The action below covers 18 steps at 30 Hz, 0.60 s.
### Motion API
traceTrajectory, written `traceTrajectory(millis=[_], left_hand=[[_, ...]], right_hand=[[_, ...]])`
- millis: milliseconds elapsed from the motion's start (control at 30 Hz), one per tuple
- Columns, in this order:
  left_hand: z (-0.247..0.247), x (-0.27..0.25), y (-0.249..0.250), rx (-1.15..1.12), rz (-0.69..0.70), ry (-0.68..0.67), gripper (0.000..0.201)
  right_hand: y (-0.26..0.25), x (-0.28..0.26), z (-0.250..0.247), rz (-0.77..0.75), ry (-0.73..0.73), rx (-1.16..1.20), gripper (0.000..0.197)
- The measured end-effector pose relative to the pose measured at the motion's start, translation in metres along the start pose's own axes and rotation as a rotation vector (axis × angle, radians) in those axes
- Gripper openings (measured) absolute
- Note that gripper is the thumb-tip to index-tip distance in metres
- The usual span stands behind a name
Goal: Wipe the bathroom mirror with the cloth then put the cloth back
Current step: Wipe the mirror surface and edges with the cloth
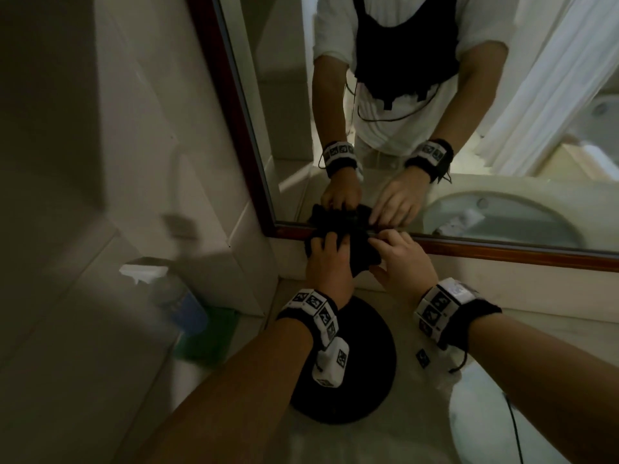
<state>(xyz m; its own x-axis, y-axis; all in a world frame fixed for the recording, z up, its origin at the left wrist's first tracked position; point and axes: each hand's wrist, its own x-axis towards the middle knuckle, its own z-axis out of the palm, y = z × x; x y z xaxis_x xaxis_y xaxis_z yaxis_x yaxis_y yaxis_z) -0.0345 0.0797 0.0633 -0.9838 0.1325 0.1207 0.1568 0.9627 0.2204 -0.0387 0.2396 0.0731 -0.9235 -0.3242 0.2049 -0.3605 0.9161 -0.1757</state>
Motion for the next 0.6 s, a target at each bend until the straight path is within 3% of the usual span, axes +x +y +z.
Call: traceTrajectory(millis=[200,400,467,533,600], left_hand=[[-0.007,0.001,-0.019,-0.256,0.041,-0.023,0.058],[-0.016,-0.014,-0.028,-0.506,0.162,-0.001,0.061],[-0.021,-0.017,-0.031,-0.547,0.183,0.013,0.062],[-0.028,-0.020,-0.034,-0.558,0.200,0.028,0.062],[-0.034,-0.022,-0.038,-0.514,0.211,0.070,0.061]], right_hand=[[-0.021,0.019,-0.005,0.305,-0.027,0.344,0.056],[-0.032,0.029,-0.007,0.447,-0.084,0.640,0.054],[-0.035,0.029,-0.007,0.492,-0.135,0.812,0.044],[-0.037,0.028,-0.009,0.483,-0.194,0.955,0.021],[-0.038,0.027,-0.014,0.488,-0.147,1.007,0.014]])
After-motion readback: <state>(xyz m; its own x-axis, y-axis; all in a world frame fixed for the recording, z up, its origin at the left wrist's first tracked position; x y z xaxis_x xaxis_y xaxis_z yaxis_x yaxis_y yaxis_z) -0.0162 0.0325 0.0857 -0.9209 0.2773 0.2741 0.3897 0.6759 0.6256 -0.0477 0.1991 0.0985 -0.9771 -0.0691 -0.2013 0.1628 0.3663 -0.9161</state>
